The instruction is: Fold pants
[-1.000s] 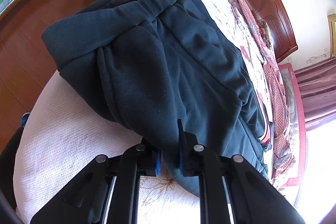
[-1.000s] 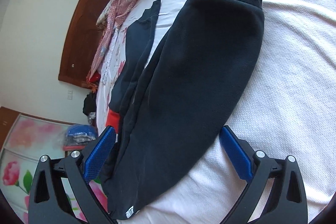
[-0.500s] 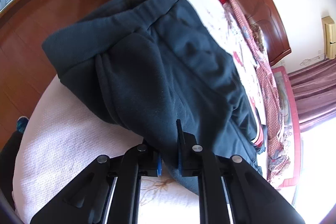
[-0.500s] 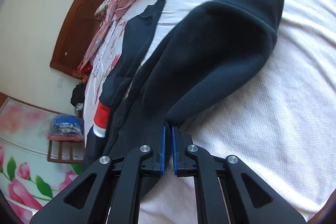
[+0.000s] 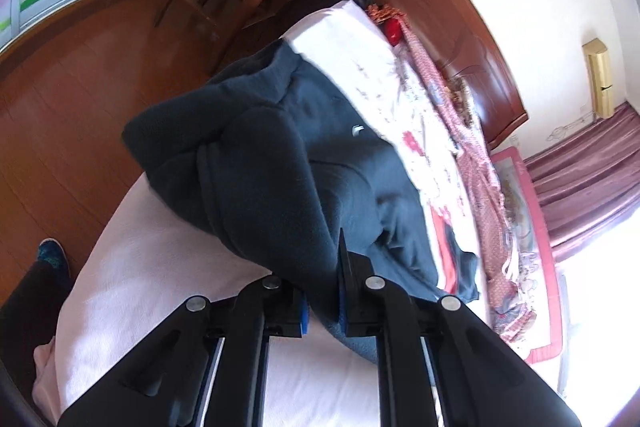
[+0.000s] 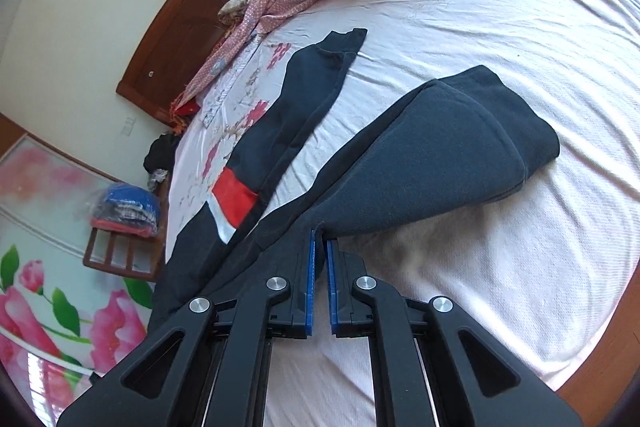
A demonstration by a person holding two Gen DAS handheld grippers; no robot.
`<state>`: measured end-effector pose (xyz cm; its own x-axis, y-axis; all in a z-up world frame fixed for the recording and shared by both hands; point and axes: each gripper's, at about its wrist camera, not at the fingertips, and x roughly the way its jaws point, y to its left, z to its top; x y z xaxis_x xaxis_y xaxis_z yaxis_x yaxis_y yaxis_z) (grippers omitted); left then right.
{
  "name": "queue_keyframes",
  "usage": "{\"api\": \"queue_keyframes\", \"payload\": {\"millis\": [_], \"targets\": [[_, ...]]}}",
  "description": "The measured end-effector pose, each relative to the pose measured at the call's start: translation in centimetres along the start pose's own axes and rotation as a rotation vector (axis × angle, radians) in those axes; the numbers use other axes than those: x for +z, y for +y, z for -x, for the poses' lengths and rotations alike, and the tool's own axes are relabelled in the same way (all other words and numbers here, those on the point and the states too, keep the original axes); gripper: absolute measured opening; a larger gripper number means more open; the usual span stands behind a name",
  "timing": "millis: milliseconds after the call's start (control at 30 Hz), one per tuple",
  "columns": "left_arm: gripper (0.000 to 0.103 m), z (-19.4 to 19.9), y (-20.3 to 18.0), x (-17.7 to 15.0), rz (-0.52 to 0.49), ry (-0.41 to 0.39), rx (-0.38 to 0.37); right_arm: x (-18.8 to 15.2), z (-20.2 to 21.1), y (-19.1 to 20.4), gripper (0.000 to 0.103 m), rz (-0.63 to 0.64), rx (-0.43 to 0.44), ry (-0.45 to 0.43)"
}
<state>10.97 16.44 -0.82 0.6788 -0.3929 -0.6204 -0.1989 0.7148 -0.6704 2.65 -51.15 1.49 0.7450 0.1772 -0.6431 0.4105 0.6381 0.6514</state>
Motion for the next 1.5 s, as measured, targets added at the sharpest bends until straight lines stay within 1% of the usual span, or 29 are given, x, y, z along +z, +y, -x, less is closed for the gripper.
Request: {"api": "queue_keyframes", "payload": {"millis": [133, 300, 367, 467, 533, 567, 600, 667, 700, 733, 767, 800, 833, 867, 900, 933, 1000, 1033, 1067, 1100, 1133, 1167, 1233, 1267, 1333, 1367, 1400, 1467, 1500], "targets": [[0.009, 2.8, -0.2, -1.1, -0.008, 0.0, -0.015, -0.8, 2.5, -0.6, 0.004, 0.025, 0.001, 0.007], [0.009, 6.7, 0.6, -4.2, -0.008, 0.014, -0.023, -2.5, 4.8, -1.7, 0.004, 0.068, -0.014, 0.041], [0.009, 7.7, 1.4, -5.6, 0.006, 0.026, -0.014, -3.4, 5.4, -2.7, 0.004, 0.072, -0.021, 0.058], [0.009, 9.2, 2.5, -7.7, -0.004, 0.044, 0.006, -5.1, 5.6, -4.8, 0.004, 0.057, -0.025, 0.097], [0.009, 9.3, 3.2, -8.3, -0.008, 0.052, 0.021, -6.6, 5.0, -6.3, 0.004, 0.032, -0.03, 0.135], [0.009, 9.1, 3.6, -8.6, -0.017, 0.057, 0.036, -7.4, 4.5, -7.3, 0.004, 0.024, -0.027, 0.152], [0.009, 8.6, 3.9, -9.0, -0.033, 0.068, 0.063, -8.0, 4.1, -8.0, 0.004, 0.013, -0.047, 0.152], [0.01, 7.2, 4.3, -10.1, -0.083, 0.096, 0.115, -8.9, 2.6, -10.3, 0.004, -0.053, -0.034, 0.183], [0.01, 6.2, 4.3, -10.5, -0.12, 0.121, 0.157, -9.3, 2.1, -11.3, 0.005, -0.082, -0.081, 0.191], [0.011, 5.1, 4.4, -10.9, -0.137, 0.163, 0.174, -9.5, 1.8, -12.2, 0.013, -0.128, -0.071, 0.204], [0.012, 4.5, 4.4, -11.0, -0.159, 0.182, 0.19, -9.6, 1.8, -12.7, 0.014, -0.162, -0.038, 0.209], [0.015, 4.3, 3.9, -11.4, -0.235, 0.181, 0.249, -9.6, 2.2, -12.8, 0.014, -0.173, -0.039, 0.196], [0.016, 4.3, 3.2, -11.9, -0.305, 0.188, 0.282, -9.5, 2.7, -12.8, 0.024, -0.175, -0.055, 0.184], [0.021, 4.5, 2.6, -12.2, -0.36, 0.201, 0.301, -9.1, 3.3, -12.8, 0.03, -0.18, -0.044, 0.168], [0.024, 4.9, 1.8, -12.4, -0.426, 0.206, 0.341, -8.8, 4.0, -12.8, 0.034, -0.186, -0.032, 0.139], [0.024, 5.4, 1.2, -12.7, -0.476, 0.204, 0.374, -8.3, 4.7, -12.8, 0.034, -0.191, -0.05, 0.111], [0.03, 6.9, 0.2, -13.4, -0.545, 0.195, 0.424, -7.1, 5.8, -13.2, 0.034, -0.21, -0.08, 0.047], [0.042, 7.6, -0.2, -13.8, -0.578, 0.18, 0.458, -6.9, 6.1, -13.8, 0.034, -0.234, -0.098, 0.025], [0.048, 8.1, -0.4, -14.2, -0.608, 0.164, 0.489, -6.4, 6.0, -14.3, 0.034, -0.251, -0.095, 0.015], [0.048, 8.8, -1.3, -14.7, -0.641, 0.142, 0.51, -6.0, 6.0, -14.7, 0.034, -0.265, -0.105, -0.007], [0.048, 9.2, -1.6, -14.9, -0.657, 0.135, 0.508, -5.7, 5.8, -15.1, 0.034, -0.275, -0.121, -0.02], [0.049, 9.6, -2.2, -15.2, -0.673, 0.128, 0.498, -5.3, 5.3, -15.2, 0.034, -0.274, -0.114, -0.013], [0.049, 10.3, -3.7, -15.8, -0.709, 0.107, 0.464, -4.7, 4.7, -15.5, 0.034, -0.3, -0.14, -0.014], [0.051, 10.3, -4.5, -16.0, -0.726, 0.104, 0.436, -4.6, 4.4, -15.6, 0.034, -0.317, -0.12, -0.016], [0.052, 10.1, -6.3, -16.3, -0.751, 0.106, 0.366, -4.2, 4.3, -15.3, 0.033, -0.303, -0.159, -0.026], [0.053, 9.8, -7.3, -16.4, -0.76, 0.099, 0.336, -4.0, 4.2, -15.0, 0.028, -0.281, -0.175, -0.03], [0.055, 9.5, -7.9, -16.4, -0.769, 0.1, 0.309, -3.8, 4.1, -14.4, 0.01, -0.242, -0.207, -0.03], [0.062, 8.5, -9.7, -16.4, -0.793, 0.1, 0.261, -3.3, 4.7, -12.7, 0.003, -0.119, -0.293, -0.053], [0.062, 7.9, -10.8, -16.5, -0.802, 0.094, 0.24, -3.1, 5.1, -11.6, 0.003, -0.044, -0.332, -0.074]]}}
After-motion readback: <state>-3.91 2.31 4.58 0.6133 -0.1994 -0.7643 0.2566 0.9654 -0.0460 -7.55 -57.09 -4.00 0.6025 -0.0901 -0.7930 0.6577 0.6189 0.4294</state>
